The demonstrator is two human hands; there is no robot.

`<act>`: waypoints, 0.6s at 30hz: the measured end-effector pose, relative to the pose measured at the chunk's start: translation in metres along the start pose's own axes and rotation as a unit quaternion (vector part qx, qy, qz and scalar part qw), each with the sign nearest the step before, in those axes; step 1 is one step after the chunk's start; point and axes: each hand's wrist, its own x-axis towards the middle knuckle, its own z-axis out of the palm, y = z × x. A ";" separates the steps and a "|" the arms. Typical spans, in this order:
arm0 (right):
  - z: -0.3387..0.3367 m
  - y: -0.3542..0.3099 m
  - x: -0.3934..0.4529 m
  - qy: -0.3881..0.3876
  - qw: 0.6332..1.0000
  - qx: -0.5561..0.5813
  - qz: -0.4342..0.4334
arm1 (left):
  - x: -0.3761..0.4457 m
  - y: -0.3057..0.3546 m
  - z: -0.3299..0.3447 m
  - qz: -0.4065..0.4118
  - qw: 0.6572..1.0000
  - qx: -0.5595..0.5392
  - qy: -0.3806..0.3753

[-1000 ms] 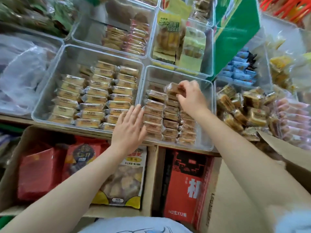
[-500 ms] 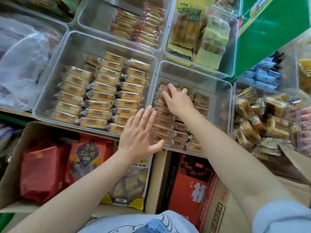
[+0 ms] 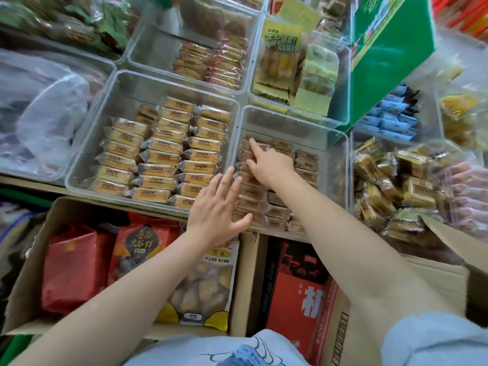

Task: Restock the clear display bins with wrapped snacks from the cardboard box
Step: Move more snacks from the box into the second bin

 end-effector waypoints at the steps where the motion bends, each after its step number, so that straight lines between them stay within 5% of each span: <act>1: -0.008 0.004 -0.008 -0.012 0.999 -0.027 -0.014 | 0.000 -0.001 -0.001 -0.004 1.000 -0.011 -0.007; 3: -0.019 0.015 -0.034 -0.025 0.998 -0.021 -0.049 | -0.001 -0.002 -0.005 -0.010 0.999 -0.034 -0.010; 7: -0.029 0.052 -0.124 -0.005 0.975 0.186 -0.122 | -0.009 0.007 -0.017 -0.027 0.995 -0.093 -0.001; 11: -0.026 0.113 -0.246 0.061 0.941 0.301 -0.141 | -0.041 0.072 -0.035 0.024 0.974 -0.214 0.067; 18: 0.035 0.270 -0.377 0.178 0.926 0.329 0.054 | -0.104 0.281 -0.055 0.282 0.919 -0.273 0.048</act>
